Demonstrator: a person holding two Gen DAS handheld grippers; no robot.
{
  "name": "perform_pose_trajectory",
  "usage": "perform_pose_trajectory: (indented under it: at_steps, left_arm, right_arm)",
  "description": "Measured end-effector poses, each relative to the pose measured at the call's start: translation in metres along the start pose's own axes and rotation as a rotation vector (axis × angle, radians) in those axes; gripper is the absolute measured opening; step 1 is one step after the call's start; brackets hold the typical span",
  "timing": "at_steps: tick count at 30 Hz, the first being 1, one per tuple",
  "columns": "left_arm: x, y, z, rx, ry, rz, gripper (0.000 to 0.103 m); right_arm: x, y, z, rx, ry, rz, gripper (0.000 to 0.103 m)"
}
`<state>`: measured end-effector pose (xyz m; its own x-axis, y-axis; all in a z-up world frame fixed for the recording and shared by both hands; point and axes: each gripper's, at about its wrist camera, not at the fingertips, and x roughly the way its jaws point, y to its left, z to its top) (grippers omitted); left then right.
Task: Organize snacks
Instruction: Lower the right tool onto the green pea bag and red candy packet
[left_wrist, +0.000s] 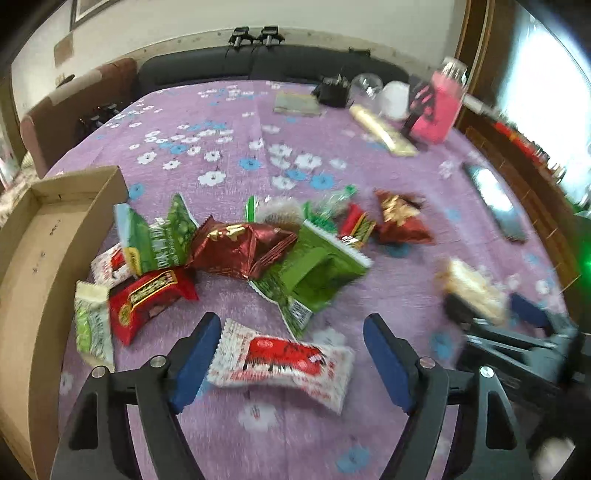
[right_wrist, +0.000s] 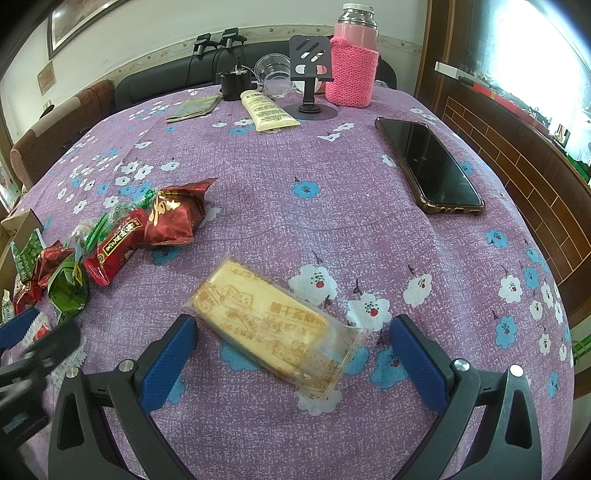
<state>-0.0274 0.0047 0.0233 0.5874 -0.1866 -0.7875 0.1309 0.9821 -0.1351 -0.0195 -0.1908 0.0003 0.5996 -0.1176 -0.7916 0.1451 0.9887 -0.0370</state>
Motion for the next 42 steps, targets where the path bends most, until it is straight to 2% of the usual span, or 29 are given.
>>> perform_pose_trajectory:
  at_steps: [7,8,10,11,16,20,22,24,27,28,30,35,37,39,42]
  left_arm:
    - [-0.088,0.01,-0.018,0.044,-0.224,-0.051,0.081]
    - [-0.097,0.016,-0.021,0.032,-0.218,-0.078,0.081]
    - [-0.108,0.029,-0.025,0.013,-0.177,-0.133,0.073]
    - [-0.115,0.039,-0.029,-0.001,-0.172,-0.144,0.072]
    - [-0.165,0.096,-0.044,-0.072,-0.272,-0.088,0.072]
    - [-0.195,0.132,-0.057,-0.106,-0.329,-0.008,0.072]
    - [-0.205,0.145,-0.061,-0.113,-0.361,0.027,0.072]
    - [-0.205,0.155,-0.062,-0.125,-0.369,0.053,0.072]
    - [-0.204,0.165,-0.063,-0.157,-0.36,0.05,0.072]
    - [-0.204,0.167,-0.063,-0.159,-0.372,0.052,0.072]
    - [-0.203,0.168,-0.062,-0.15,-0.381,0.078,0.072]
    - [-0.191,0.177,-0.068,-0.178,-0.366,0.034,0.07]
    - [-0.186,0.181,-0.071,-0.193,-0.345,0.007,0.061]
    - [-0.183,0.187,-0.074,-0.221,-0.329,-0.009,0.061]
    - [-0.183,0.193,-0.077,-0.25,-0.318,-0.024,0.061]
  right_arm:
    - [0.0,0.0,0.0,0.0,0.0,0.0,0.103]
    - [0.0,0.0,0.0,0.0,0.0,0.0,0.103]
    - [0.0,0.0,0.0,0.0,0.0,-0.001,0.103]
    - [0.0,0.0,0.0,0.0,0.0,-0.001,0.103]
    - [0.0,-0.001,0.0,-0.015,0.007,0.013,0.103]
    - [0.001,-0.003,0.003,-0.006,0.071,0.005,0.103]
    - [0.0,-0.002,0.006,0.0,0.119,-0.006,0.103]
    - [-0.002,0.001,0.004,-0.005,0.13,-0.006,0.103]
    - [-0.003,-0.001,0.003,-0.005,0.152,-0.001,0.103]
    - [-0.006,-0.001,0.003,0.006,0.169,-0.004,0.098]
    - [-0.02,-0.002,0.003,0.05,0.161,0.042,0.085]
    - [-0.063,0.033,0.007,0.011,0.052,0.243,0.083]
    - [-0.07,0.063,0.006,-0.06,0.057,0.323,0.083]
    - [-0.071,0.096,0.005,-0.129,0.068,0.375,0.081]
    - [-0.072,0.144,0.005,-0.224,0.058,0.395,0.063]
